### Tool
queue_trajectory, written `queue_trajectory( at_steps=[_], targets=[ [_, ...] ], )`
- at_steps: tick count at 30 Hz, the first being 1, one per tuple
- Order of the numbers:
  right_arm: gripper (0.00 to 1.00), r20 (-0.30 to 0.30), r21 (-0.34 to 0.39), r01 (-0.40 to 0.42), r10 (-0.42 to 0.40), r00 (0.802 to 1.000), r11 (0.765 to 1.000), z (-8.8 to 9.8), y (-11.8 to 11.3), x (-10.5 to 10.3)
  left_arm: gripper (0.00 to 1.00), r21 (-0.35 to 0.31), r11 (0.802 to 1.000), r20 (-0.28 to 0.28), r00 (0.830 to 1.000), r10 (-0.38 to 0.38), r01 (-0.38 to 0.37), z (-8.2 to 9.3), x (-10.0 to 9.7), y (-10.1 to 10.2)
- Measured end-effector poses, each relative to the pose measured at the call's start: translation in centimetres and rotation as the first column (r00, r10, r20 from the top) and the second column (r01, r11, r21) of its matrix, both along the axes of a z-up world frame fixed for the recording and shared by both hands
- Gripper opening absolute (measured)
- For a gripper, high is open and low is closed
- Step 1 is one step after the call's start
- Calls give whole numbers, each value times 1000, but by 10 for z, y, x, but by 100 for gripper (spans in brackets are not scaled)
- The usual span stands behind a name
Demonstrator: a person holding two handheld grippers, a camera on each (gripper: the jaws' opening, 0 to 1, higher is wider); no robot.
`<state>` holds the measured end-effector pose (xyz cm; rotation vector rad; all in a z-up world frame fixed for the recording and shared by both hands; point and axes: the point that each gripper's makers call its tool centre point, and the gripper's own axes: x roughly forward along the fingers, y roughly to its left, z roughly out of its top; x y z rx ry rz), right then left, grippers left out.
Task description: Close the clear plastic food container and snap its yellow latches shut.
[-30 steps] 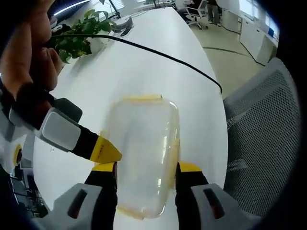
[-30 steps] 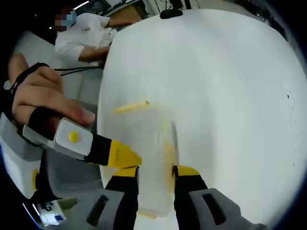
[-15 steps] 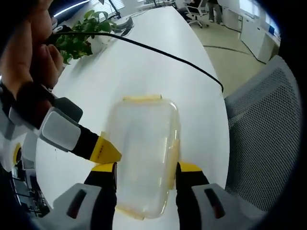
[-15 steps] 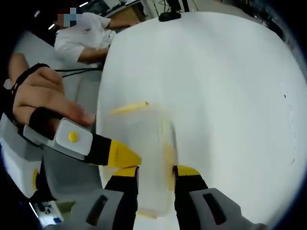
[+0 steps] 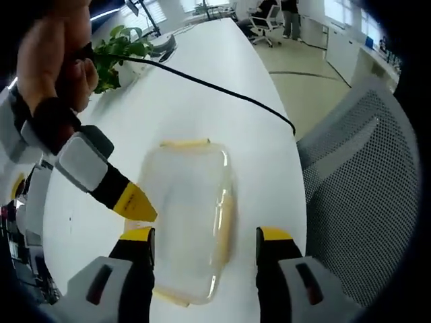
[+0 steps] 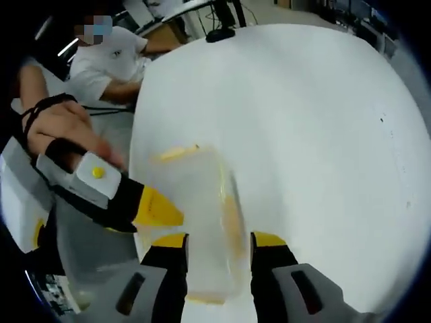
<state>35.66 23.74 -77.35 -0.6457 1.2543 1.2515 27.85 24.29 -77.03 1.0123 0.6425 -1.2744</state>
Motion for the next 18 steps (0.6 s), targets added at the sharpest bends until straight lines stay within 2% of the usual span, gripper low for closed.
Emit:
queue_trajectory(
  at_steps=[4, 7, 9, 13, 16, 18],
  targets=[
    [39, 43, -27, 16, -14, 999, 1000, -1, -7, 2, 67, -39, 999, -22, 1000, 12, -13, 6, 0, 0],
    [41, 46, -27, 33, -32, 998, 999, 2, -7, -2, 68, -40, 999, -37, 999, 3, -4, 7, -1, 4],
    [41, 65, -33, 41, -39, 997, 999, 5, -10, -2, 68, -38, 999, -24, 1000, -7, 6, 10, 5, 9],
    [42, 100, -33, 36, -32, 995, 999, 8, -11, -6, 69, -53, 999, -50, 999, -3, 1, 14, 11, 15],
    [45, 116, -40, 33, -29, 993, 999, 6, -12, -7, 70, -30, 999, -48, 999, -20, 18, 10, 12, 20],
    [47, 106, -46, 29, -24, 994, 998, 6, -13, -9, 71, -21, 1000, -69, 997, -17, 16, 8, 12, 22]
  ],
)
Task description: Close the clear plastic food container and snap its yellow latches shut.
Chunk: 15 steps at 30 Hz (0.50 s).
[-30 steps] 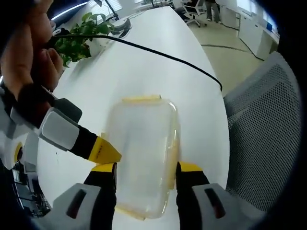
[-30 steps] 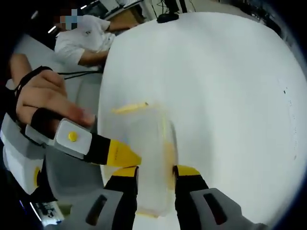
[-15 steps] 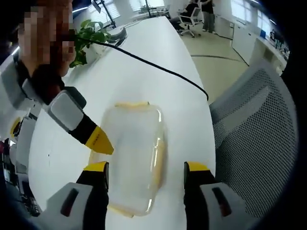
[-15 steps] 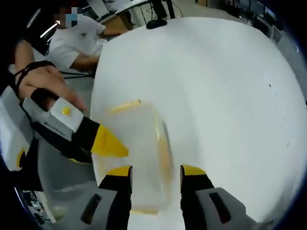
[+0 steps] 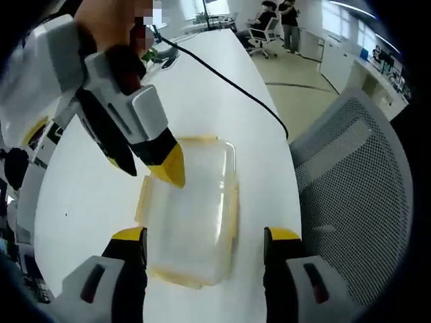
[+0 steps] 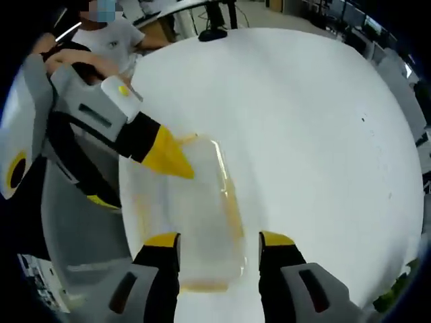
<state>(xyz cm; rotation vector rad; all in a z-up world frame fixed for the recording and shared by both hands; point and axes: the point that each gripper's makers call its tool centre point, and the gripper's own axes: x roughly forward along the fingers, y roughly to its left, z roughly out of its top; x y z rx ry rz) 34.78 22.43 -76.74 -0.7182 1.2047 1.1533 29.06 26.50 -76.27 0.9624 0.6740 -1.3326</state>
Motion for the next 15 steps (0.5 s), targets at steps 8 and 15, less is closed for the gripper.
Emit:
queue_trajectory(
  at_steps=[8, 15],
  targets=[
    [60, -7, 3, -59, 59, 998, 998, 0, -7, -12, 81, -10, 1000, -75, 997, 26, -27, 0, -2, 0],
    [72, 22, 29, -151, 151, 988, 988, -4, -9, -24, 91, 27, 999, -98, 995, 37, -34, -7, 1, 5]
  ],
)
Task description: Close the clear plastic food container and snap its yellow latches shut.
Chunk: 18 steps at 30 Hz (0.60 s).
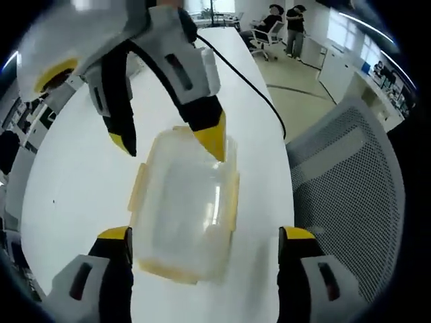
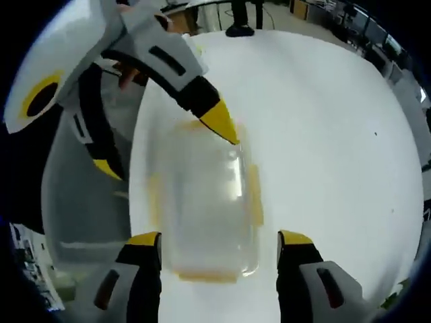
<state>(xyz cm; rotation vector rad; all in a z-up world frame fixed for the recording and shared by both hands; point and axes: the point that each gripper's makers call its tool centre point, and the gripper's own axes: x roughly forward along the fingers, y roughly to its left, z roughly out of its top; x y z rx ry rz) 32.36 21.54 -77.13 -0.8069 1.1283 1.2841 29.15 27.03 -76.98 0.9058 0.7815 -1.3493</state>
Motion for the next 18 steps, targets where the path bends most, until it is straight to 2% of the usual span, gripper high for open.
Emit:
queue_trajectory(
  at_steps=[4, 5, 7, 9, 12, 14, 18],
  targets=[
    [81, 29, 13, -18, 17, 999, 1000, -1, 0, -1, 94, 4, 1000, 5, 1000, -11, 11, 1, 2, 0],
    [84, 42, 3, -41, 41, 998, 999, -2, -1, -3, 98, 3, 1000, 2, 1000, -13, 13, 1, 2, 0],
    [88, 67, -12, -84, 85, 994, 996, -4, -2, -5, 99, -3, 998, 18, 998, -61, 61, 0, 2, -3],
    [89, 81, -5, -101, 101, 992, 995, -4, -1, -8, 99, 9, 998, 20, 998, -66, 66, -1, 3, -2],
    [91, 100, -4, -99, 99, 990, 995, -7, -1, -11, 99, 28, 998, -7, 999, -53, 53, -5, 3, -3],
    [90, 137, -33, -99, 103, 985, 995, -9, -5, -8, 99, 47, 997, 13, 998, -63, 63, -6, 7, -2],
    [91, 171, -34, -113, 117, 978, 993, -11, -6, -10, 99, 76, 995, 18, 998, -58, 57, -9, 14, 0]
  ],
)
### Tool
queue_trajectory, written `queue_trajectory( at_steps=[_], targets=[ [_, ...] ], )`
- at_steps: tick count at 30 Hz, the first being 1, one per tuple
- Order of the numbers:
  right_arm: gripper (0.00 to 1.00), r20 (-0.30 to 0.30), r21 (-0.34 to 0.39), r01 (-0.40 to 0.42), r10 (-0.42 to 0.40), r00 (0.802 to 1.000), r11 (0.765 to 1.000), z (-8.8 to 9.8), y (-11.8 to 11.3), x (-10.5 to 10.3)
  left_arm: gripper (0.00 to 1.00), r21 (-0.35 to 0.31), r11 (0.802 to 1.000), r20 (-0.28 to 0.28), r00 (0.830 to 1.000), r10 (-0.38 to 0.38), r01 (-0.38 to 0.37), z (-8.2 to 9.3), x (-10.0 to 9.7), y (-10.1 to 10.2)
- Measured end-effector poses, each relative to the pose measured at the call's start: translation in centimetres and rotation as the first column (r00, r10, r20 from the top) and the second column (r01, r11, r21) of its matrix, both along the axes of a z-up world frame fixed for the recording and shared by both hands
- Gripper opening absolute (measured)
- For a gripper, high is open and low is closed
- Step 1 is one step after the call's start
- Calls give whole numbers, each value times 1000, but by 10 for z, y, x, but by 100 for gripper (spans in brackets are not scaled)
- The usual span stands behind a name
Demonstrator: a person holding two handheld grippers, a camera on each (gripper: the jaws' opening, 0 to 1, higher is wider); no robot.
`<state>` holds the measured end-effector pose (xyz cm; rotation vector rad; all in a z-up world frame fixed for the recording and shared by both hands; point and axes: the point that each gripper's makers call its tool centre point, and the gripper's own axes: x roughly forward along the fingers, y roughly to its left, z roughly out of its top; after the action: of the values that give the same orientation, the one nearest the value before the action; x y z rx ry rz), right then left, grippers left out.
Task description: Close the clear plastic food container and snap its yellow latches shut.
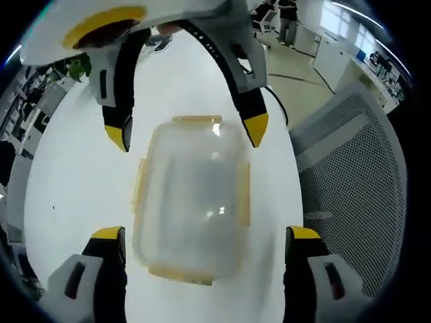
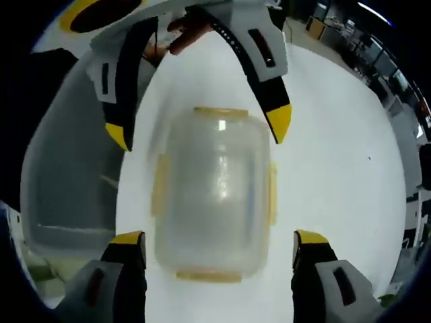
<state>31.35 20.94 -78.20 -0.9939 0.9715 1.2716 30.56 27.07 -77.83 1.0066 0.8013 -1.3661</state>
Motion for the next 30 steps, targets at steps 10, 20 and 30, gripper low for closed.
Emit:
queue_trajectory(
  at_steps=[10, 20, 30],
  targets=[
    [90, 57, -2, -6, 6, 998, 1000, -10, 0, -5, 99, 81, 997, 24, 1000, -8, 6, -11, 10, 9],
    [87, 59, -9, 18, -18, 998, 1000, -15, -2, -4, 98, 108, 994, 31, 999, -28, 24, -19, 14, 10],
    [81, 45, -42, 26, -24, 999, 999, -18, -6, -7, 89, 162, 986, 26, 999, -42, 37, -28, 13, 19]
  ],
)
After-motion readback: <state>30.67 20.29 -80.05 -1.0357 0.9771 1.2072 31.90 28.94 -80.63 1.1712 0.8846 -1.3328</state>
